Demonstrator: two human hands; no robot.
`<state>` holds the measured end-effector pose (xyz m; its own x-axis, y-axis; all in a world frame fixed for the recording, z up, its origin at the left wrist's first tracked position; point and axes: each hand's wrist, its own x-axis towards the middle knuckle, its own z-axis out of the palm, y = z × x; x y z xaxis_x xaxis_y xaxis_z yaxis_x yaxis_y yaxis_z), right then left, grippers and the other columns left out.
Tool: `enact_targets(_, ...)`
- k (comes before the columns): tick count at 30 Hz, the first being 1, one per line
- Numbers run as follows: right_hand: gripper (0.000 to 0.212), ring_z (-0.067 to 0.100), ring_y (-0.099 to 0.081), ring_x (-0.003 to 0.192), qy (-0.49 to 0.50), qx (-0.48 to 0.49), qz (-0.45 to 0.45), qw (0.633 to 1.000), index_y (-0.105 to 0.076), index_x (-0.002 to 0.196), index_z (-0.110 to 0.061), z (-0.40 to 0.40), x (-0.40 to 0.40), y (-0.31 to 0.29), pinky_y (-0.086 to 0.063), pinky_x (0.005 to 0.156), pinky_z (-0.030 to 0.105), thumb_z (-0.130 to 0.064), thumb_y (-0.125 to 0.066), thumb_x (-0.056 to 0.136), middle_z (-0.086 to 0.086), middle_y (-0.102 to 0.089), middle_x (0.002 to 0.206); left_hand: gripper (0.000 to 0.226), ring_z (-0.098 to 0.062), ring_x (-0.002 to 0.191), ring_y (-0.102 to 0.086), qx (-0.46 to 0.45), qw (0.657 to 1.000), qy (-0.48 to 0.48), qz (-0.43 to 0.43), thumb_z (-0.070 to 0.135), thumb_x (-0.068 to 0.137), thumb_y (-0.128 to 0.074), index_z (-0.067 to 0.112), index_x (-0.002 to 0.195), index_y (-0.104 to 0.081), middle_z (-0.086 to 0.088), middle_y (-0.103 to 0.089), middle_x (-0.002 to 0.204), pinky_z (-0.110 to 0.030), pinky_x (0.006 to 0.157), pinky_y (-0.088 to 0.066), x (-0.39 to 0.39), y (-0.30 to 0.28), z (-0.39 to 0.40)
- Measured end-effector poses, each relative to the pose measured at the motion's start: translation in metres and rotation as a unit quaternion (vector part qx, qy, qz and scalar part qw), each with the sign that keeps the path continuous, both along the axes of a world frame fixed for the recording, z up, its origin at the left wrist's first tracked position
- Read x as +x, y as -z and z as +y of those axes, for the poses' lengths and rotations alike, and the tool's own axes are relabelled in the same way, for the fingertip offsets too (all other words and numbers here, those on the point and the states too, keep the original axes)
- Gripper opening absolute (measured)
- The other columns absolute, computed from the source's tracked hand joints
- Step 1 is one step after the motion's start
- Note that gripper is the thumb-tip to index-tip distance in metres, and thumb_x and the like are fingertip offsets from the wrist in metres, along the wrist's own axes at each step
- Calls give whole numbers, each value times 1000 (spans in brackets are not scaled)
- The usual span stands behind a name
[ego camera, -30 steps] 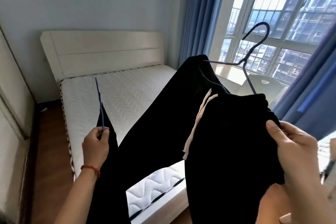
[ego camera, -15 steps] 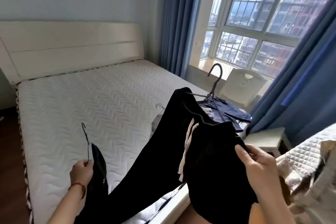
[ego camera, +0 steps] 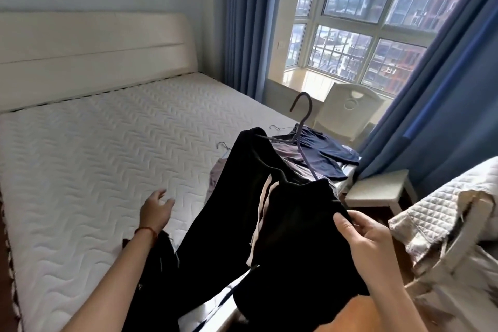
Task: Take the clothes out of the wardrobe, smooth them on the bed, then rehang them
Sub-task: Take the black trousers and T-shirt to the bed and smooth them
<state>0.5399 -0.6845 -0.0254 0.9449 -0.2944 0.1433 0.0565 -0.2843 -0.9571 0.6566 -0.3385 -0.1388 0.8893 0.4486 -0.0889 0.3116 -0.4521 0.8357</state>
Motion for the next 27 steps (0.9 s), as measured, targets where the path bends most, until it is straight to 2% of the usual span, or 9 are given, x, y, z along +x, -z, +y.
enact_targets(3,19,6,-59,54,-3,-5,4,1000,-69,66,-15,-15,-8,-5,-44,53,16,-11,-64,84,-1,-69,60,45,-30,127,-45,40,990,102,-93,10,86,-60,1,128,-50,-17,-51,135,-34,105,-33,17,-42,-49)
enact_targets(6,18,7,-59,54,-4,-12,10,1000,-71,71,-23,-36,-23,-11,-44,53,17,-13,-64,84,0,-68,59,46,-29,128,-43,88,959,198,-185,11,86,-62,3,129,-49,-14,-50,136,-33,108,-29,31,-82,-100)
enact_targets(10,25,4,-57,50,26,1,-7,1000,-70,62,-17,-66,-44,-27,-42,49,12,-8,-63,84,-5,-66,54,52,-25,134,-35,153,915,302,-220,19,87,-60,15,136,-43,-7,-42,144,-37,112,-24,49,-110,-158)
enact_targets(13,27,-1,-59,51,35,5,-31,999,-70,63,-19,-89,-60,-47,-43,51,10,-5,-62,84,-9,-68,56,53,-26,134,-34,178,888,345,-244,16,88,-58,20,138,-41,-5,-40,145,-40,111,-26,57,-129,-195)
enact_targets(17,30,1,-61,55,43,-2,-64,997,-74,66,-28,-115,-71,-74,-45,55,11,-7,-62,84,-8,-70,60,45,-27,129,-42,200,858,348,-320,18,88,-57,19,132,-49,-5,-46,141,-44,108,-33,69,-166,-232)
enact_targets(20,29,3,-62,54,36,-9,-94,995,-73,64,-24,-124,-66,-100,-46,53,11,-7,-62,84,-6,-69,59,35,-28,124,-45,196,848,318,-375,18,88,-57,16,123,-56,-6,-51,134,-48,106,-35,77,-199,-246)
enact_targets(24,23,3,-63,53,19,-29,-128,991,-70,68,-22,-120,-44,-133,-48,52,12,-8,-62,84,-8,-69,56,20,-27,114,-52,175,860,259,-404,19,89,-55,12,102,-67,-9,-59,118,-49,102,-37,92,-244,-237)
enact_targets(27,20,6,-65,55,6,-56,-141,988,-70,70,-21,-117,-22,-154,-51,55,16,-10,-63,85,-8,-70,58,21,-27,109,-54,186,867,226,-403,20,88,-56,8,99,-69,-11,-60,114,-43,101,-38,100,-277,-219)
